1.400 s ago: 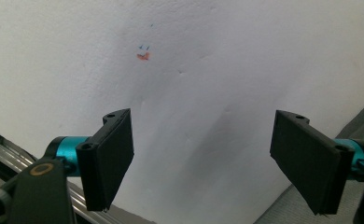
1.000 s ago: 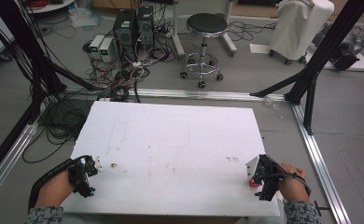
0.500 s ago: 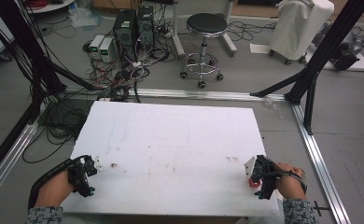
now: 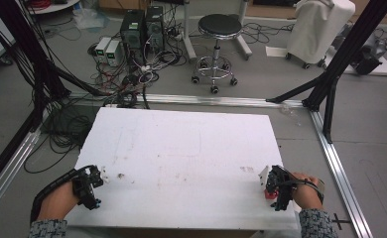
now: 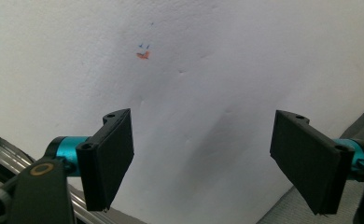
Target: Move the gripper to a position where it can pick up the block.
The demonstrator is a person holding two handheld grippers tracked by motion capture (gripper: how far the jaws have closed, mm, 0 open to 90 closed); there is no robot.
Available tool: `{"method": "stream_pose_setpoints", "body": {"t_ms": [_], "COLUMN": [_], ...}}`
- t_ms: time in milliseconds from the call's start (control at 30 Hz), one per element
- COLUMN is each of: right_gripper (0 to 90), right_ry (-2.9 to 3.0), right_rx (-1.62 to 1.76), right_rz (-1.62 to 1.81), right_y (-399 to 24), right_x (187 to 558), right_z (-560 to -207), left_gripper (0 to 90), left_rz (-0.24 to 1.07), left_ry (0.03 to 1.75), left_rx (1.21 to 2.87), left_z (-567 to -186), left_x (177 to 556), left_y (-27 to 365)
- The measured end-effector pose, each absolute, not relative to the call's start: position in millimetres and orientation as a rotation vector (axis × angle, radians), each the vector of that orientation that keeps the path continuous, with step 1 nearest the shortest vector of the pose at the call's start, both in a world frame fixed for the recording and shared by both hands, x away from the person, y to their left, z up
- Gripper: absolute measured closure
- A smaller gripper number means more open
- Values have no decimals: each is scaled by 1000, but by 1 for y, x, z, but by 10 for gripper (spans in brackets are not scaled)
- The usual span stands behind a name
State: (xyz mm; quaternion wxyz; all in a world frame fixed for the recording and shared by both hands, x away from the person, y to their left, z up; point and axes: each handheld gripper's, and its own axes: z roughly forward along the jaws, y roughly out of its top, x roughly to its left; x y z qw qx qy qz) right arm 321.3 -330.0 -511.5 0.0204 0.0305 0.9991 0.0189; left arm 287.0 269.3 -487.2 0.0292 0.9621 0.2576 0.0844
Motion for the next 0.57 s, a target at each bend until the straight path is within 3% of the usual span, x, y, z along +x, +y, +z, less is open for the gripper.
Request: {"method": "stream_pose_setpoints", "body": {"t_ms": [567], "right_gripper": [26], "right_ry": [3114], "right_rx": [98], "right_rz": [54], "right_y": [-331], "right_x": [323], "right_z": [-518], "left_gripper": [217], "left_rz": [261], "left_ry": [800], "left_rx": [2953], "left_z": [-489], "left_x": [288], "left_y": [269]}}
